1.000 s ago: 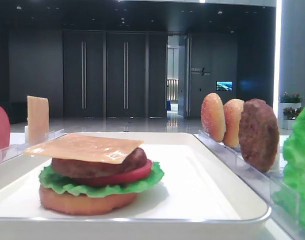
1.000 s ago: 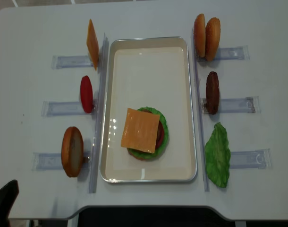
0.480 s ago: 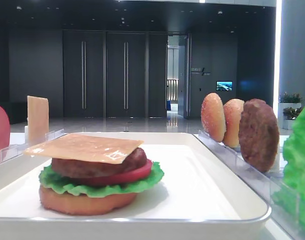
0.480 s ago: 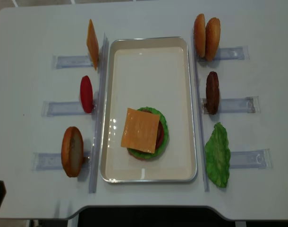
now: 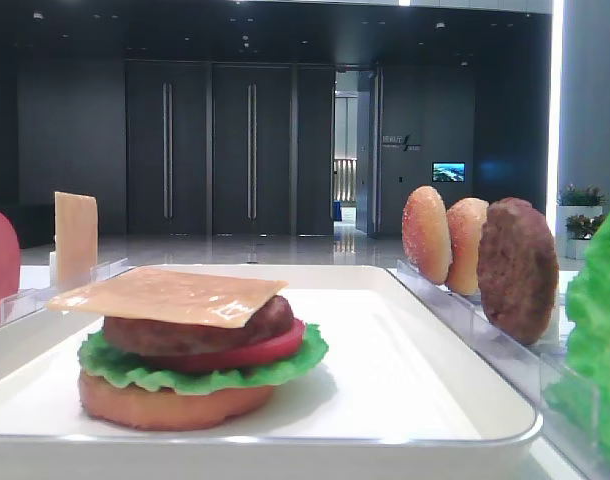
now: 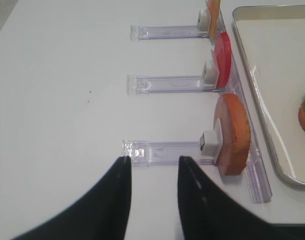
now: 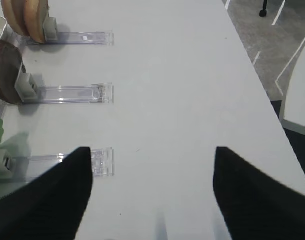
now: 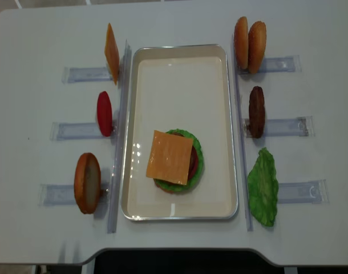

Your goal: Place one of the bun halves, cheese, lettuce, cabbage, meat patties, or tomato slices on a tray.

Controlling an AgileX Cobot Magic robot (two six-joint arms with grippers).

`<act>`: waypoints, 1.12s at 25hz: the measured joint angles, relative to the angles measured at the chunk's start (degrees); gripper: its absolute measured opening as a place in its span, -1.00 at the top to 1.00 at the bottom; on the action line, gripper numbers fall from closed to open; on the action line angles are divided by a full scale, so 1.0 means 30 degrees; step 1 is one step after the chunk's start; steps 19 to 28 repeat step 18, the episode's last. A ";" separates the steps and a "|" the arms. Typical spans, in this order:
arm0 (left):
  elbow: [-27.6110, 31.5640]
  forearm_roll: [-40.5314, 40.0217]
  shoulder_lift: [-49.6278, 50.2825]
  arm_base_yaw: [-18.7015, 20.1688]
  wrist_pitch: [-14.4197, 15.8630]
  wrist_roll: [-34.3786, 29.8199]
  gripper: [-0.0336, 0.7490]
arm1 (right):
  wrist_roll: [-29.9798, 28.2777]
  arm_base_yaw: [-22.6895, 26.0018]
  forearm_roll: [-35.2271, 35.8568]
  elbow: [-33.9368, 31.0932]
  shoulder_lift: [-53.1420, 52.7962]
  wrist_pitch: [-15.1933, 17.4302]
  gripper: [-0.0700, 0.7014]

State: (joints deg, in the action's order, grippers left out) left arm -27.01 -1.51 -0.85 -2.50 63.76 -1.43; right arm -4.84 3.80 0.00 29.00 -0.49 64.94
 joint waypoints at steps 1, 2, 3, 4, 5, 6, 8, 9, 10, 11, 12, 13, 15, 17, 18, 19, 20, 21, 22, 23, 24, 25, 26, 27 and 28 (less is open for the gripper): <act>0.0000 0.0000 0.0000 0.0000 0.0000 0.0000 0.29 | 0.0000 0.0000 0.0000 0.0000 0.0000 0.0000 -0.44; 0.0000 0.0000 0.0000 0.0000 0.0000 0.0000 0.30 | 0.0000 0.0000 0.0000 0.0000 0.0000 0.0000 -0.44; 0.0000 0.0000 0.0000 0.0000 0.0000 0.0000 0.30 | 0.0000 0.0000 0.0000 0.0000 0.0000 0.0000 -0.44; 0.0000 0.0000 0.0000 0.0000 0.0000 0.0000 0.31 | 0.0000 0.0000 0.0000 0.0000 0.0000 0.0000 -0.44; 0.0000 0.0000 0.0000 0.0000 0.0000 0.0000 0.31 | 0.0000 0.0000 0.0000 0.0000 0.0000 0.0000 -0.44; 0.0000 0.0000 0.0000 0.0000 0.0000 0.0000 0.32 | 0.0000 0.0000 0.0000 0.0000 0.0000 0.0000 -0.44; 0.0000 0.0000 0.0000 0.0000 0.0000 0.0000 0.32 | 0.0000 0.0000 0.0000 0.0000 0.0000 0.0000 -0.44; 0.0000 0.0024 0.0000 0.0000 0.0000 -0.0017 0.32 | 0.0000 0.0000 0.0000 0.0000 0.0000 0.0000 -0.44; 0.0000 0.0039 0.0000 0.0000 0.0000 -0.0017 0.30 | 0.0000 0.0000 0.0000 0.0000 0.0000 0.0000 -0.44; 0.0000 0.0048 0.0000 0.0000 0.0000 -0.0037 0.25 | 0.0000 0.0000 0.0000 0.0000 0.0000 0.0000 -0.44; 0.0000 0.0064 0.0000 0.0000 0.0000 -0.0037 0.16 | 0.0000 0.0000 0.0000 0.0000 0.0000 0.0000 -0.44; 0.0000 0.0064 0.0000 0.0000 0.0000 -0.0037 0.01 | 0.0000 0.0000 0.0000 0.0000 0.0000 0.0000 -0.44; 0.0000 0.0064 0.0000 0.0000 0.0000 -0.0008 -0.38 | 0.0000 0.0000 0.0000 0.0000 0.0000 0.0000 -0.44; 0.0000 0.0064 0.0000 0.0000 0.0000 0.0022 -0.69 | 0.0000 0.0000 0.0000 0.0000 0.0000 0.0000 -0.44; 0.0000 0.0064 0.0000 0.0000 0.0000 0.0022 -0.76 | 0.0000 0.0000 0.0000 0.0000 0.0000 0.0000 -0.44; 0.0000 0.0064 0.0000 0.0000 0.0000 0.0022 -0.76 | 0.0000 0.0000 0.0000 0.0000 0.0000 0.0000 -0.44; 0.0000 0.0064 0.0000 0.0000 0.0000 0.0022 -0.76 | 0.0000 0.0000 0.0000 0.0000 0.0000 0.0000 -0.44; 0.0000 0.0064 0.0000 0.0000 0.0000 0.0022 -0.76 | 0.0000 0.0000 0.0000 0.0000 0.0000 0.0000 -0.44; 0.0000 0.0064 0.0000 0.0000 0.0000 0.0022 -0.76 | 0.0000 0.0000 0.0000 0.0000 0.0000 0.0000 -0.44; 0.0000 0.0064 0.0000 0.0000 0.0000 0.0022 -0.76 | 0.0000 0.0000 0.0000 0.0000 0.0000 0.0000 -0.44; 0.0000 0.0064 0.0000 0.0000 0.0000 0.0022 -0.76 | 0.0000 0.0000 0.0000 0.0000 0.0000 0.0000 -0.44; 0.0000 0.0064 0.0000 0.0000 0.0000 0.0022 -0.76 | 0.0000 0.0000 0.0000 0.0000 0.0000 0.0000 -0.44; 0.0000 0.0064 0.0000 0.0000 0.0000 0.0022 -0.76 | 0.0000 0.0000 0.0000 0.0000 0.0000 0.0000 -0.44; 0.0000 0.0064 0.0000 0.0000 0.0000 0.0022 -0.76 | 0.0000 0.0000 0.0000 0.0000 0.0000 0.0000 -0.44; 0.0000 0.0064 0.0000 0.0000 0.0000 0.0022 -0.76 | 0.0000 0.0000 0.0000 0.0000 0.0000 0.0000 -0.44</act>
